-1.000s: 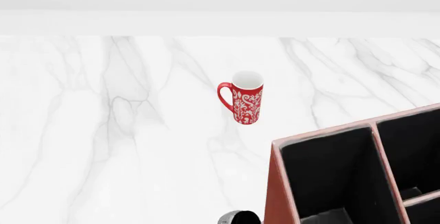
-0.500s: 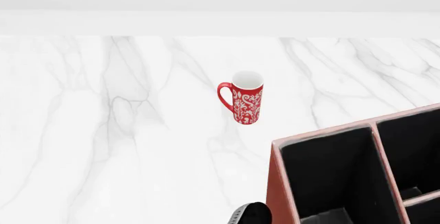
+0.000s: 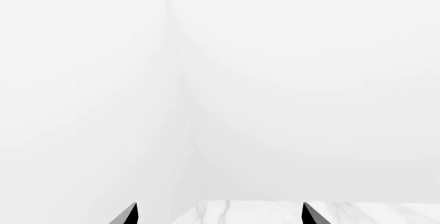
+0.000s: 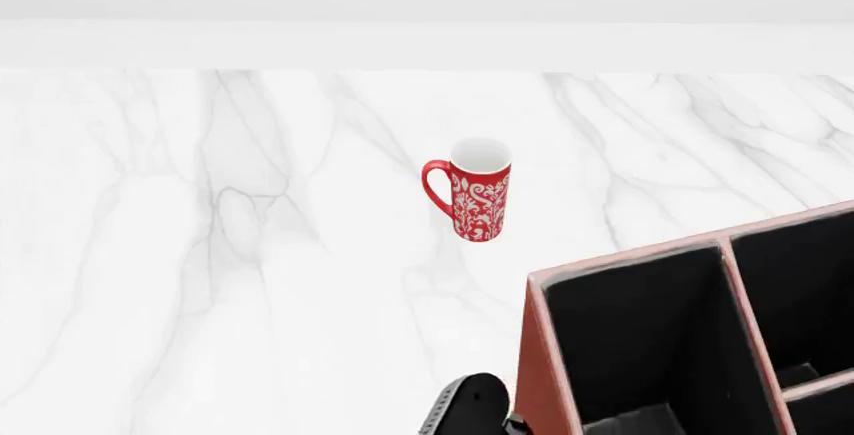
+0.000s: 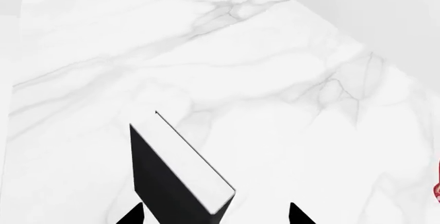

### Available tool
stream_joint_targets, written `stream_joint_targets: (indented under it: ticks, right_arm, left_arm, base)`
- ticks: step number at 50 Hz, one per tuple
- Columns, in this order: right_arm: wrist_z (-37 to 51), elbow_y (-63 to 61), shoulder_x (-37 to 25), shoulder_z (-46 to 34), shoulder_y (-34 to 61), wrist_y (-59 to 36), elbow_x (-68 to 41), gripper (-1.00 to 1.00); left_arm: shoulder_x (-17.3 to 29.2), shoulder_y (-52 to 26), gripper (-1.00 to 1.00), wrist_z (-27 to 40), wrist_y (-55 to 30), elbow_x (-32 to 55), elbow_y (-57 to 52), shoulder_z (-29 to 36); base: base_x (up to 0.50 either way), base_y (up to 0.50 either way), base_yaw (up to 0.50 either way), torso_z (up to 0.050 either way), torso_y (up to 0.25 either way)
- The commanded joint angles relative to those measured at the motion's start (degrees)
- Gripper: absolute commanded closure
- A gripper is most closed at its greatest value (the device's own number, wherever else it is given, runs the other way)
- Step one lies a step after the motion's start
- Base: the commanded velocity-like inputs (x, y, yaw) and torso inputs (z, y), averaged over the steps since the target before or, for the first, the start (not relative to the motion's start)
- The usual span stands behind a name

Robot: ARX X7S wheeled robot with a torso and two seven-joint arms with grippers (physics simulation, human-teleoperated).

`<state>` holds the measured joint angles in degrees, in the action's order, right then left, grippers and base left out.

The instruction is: Pick up the book and place it in the left compartment of the caddy.

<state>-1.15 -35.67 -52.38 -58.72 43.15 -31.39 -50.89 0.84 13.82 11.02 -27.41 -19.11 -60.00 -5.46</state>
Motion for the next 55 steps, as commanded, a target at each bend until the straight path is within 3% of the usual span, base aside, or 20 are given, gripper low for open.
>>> stream_joint_targets:
  ticks: [1,26,29,55]
  right_arm:
    - [-3.4,2.1,2.7,-1.7,1.6,-1.6,4.3,-1.0]
    - [-4.2,7.9,4.6,-3.6,-1.3,8.5,16.6,-1.0]
    - [-2.9,8.4,4.6,-3.7,-3.1,14.4,21.7,-1.0]
    - [-5.2,11.7,7.3,-6.7,-4.7,16.5,24.5,-1.0]
  left_arm:
    - [-0.8,-0.1,-1.0,-2.2,0.6,-0.2,0.0,-1.0]
    - [-0.8,-0.3,-1.0,-2.3,0.3,-0.8,0.0,-0.5]
    - [-0.8,-0.3,-1.0,-2.3,0.4,-0.6,0.0,-0.6]
    - [-0.8,-0.5,-1.0,-2.3,0.3,-0.7,0.0,-0.4]
  base:
    - [0.0,0.0,0.0,0.0,0.0]
    - [0.0,0.0,0.0,0.0,0.0]
    - [0.0,0.0,0.0,0.0,0.0]
    - [0.0,0.0,0.0,0.0,0.0]
